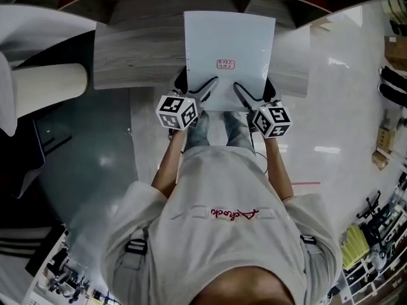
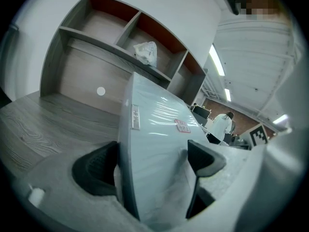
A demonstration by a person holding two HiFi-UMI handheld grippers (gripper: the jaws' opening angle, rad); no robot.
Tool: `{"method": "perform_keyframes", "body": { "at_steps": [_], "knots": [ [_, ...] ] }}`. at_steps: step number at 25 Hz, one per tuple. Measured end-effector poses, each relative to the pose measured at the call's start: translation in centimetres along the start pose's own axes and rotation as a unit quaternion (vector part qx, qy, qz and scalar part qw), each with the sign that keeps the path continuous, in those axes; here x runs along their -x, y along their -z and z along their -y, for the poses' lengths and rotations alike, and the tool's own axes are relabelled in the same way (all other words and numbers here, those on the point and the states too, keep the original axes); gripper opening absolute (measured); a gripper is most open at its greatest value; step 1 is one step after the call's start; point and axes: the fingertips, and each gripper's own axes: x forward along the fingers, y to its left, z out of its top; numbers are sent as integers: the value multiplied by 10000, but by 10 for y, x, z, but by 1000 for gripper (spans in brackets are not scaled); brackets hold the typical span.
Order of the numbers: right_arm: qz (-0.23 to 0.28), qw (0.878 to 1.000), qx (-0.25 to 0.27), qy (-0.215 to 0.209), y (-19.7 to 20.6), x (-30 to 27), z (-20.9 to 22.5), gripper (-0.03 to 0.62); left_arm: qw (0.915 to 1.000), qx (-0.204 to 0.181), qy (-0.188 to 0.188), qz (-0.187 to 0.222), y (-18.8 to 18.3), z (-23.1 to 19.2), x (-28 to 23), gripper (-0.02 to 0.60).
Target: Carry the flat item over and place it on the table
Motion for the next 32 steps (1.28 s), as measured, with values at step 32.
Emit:
{"method": "perform_keyframes", "body": {
  "at_steps": [32],
  "knots": [
    [-1243, 9875, -953, 175, 73, -93, 67, 488, 9897, 687, -294, -1218, 64, -79, -87, 463]
  ]
}}
